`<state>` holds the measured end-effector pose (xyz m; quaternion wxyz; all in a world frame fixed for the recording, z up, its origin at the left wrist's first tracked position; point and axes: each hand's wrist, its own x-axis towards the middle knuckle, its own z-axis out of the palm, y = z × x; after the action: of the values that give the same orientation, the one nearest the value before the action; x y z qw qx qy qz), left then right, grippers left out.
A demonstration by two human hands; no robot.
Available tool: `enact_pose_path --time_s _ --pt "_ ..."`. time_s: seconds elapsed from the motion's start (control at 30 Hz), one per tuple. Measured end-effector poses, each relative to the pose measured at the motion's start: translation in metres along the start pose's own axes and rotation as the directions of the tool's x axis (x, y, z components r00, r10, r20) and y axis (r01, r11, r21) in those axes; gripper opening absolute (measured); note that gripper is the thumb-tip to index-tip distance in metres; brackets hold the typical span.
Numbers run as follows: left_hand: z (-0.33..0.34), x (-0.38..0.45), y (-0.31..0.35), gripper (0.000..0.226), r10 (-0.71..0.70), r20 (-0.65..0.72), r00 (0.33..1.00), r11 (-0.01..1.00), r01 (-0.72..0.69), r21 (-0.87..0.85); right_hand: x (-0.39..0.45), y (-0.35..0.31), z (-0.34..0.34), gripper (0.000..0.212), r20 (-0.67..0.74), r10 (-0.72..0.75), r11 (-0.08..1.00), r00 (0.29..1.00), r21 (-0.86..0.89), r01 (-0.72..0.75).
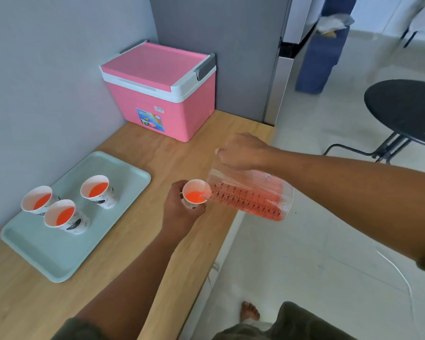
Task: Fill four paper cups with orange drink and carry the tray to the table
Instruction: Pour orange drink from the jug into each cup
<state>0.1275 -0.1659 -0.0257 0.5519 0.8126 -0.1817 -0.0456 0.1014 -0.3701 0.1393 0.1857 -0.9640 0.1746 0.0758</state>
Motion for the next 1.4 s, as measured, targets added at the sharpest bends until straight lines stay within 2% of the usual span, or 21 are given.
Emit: enact_pose_path --time_s 0.43,0.77,1.07,1.4 --pt "0.017 0.004 0.007 0.066 0.044 0.046 0.998 0.998 -0.046 0.036 0.003 0.018 -0.008 0.044 -0.006 0.035 0.999 0.999 0.001 -0.035" --pt "0.019 0.001 0.005 0.066 0.027 0.041 0.999 0.999 -0.028 0.023 0.004 0.014 -0.011 0.045 -0.012 0.047 0.999 0.999 0.005 -0.047" --pt "0.014 -0.001 0.008 0.066 -0.005 0.018 1.0 1.0 0.005 0.007 0.008 0.007 -0.01 0.043 -0.038 0.045 0.999 0.998 0.022 -0.044" --pt "0.001 -0.002 0.009 0.068 -0.119 -0.007 0.993 0.993 0.119 -0.005 0.005 0.01 0.0 0.047 -0.053 0.073 0.992 0.996 0.103 -0.067"
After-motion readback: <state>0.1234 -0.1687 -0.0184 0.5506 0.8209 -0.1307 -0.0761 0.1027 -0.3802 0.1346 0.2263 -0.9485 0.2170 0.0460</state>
